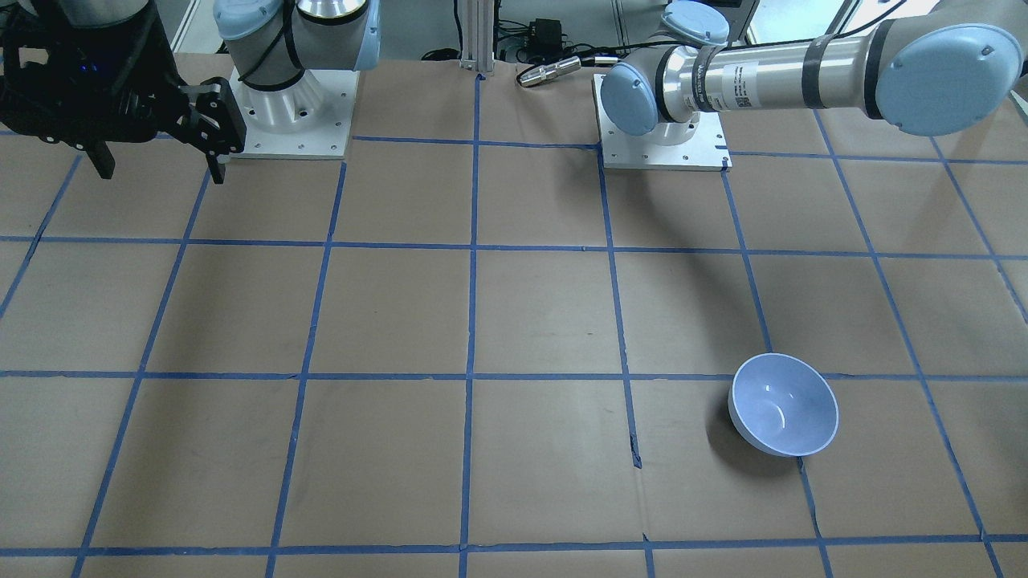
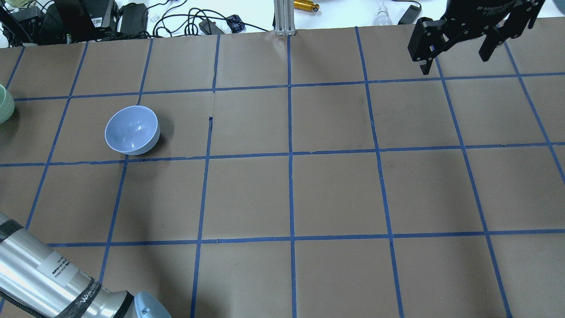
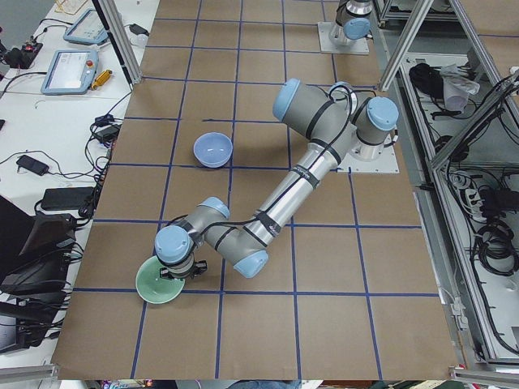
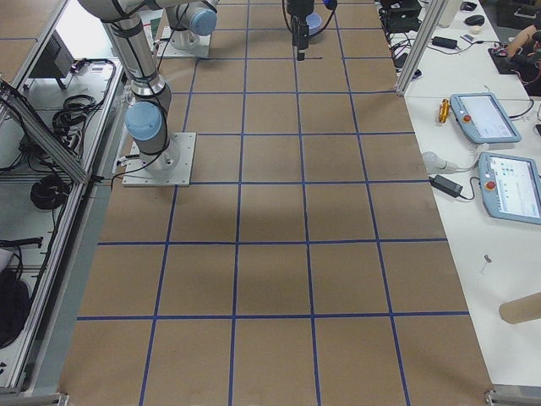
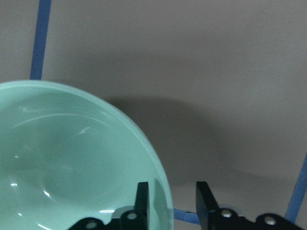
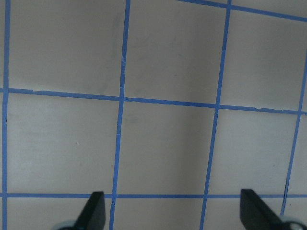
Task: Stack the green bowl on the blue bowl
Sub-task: 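Close the left gripper on the green bowl rim and lift it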
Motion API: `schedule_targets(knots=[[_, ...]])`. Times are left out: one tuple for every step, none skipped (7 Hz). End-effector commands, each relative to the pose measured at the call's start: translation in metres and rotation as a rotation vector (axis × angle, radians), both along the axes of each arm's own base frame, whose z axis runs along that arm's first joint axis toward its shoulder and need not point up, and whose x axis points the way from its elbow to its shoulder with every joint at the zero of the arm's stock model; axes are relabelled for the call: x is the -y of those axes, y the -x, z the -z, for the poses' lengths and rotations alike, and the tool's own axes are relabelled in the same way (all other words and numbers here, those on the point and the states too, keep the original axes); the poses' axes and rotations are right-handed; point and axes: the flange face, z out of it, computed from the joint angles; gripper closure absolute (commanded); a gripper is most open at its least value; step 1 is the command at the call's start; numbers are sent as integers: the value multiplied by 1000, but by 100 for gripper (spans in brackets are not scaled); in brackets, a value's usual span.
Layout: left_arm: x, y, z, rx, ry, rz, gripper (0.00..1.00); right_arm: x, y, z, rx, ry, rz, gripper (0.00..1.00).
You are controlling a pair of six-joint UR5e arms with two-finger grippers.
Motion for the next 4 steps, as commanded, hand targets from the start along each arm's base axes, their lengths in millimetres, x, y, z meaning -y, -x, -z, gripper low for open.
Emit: schedule_targets(knots=[[0, 0, 0, 0, 1, 1, 85, 0, 0, 0, 0, 0, 0, 0], [0, 0, 0, 0, 1, 2, 100, 0, 0, 0, 0, 0, 0, 0], [1, 1, -2, 0, 3, 7, 100, 0, 0, 0, 0, 0, 0, 0], [1, 1, -2, 0, 3, 7, 100, 0, 0, 0, 0, 0, 0, 0]])
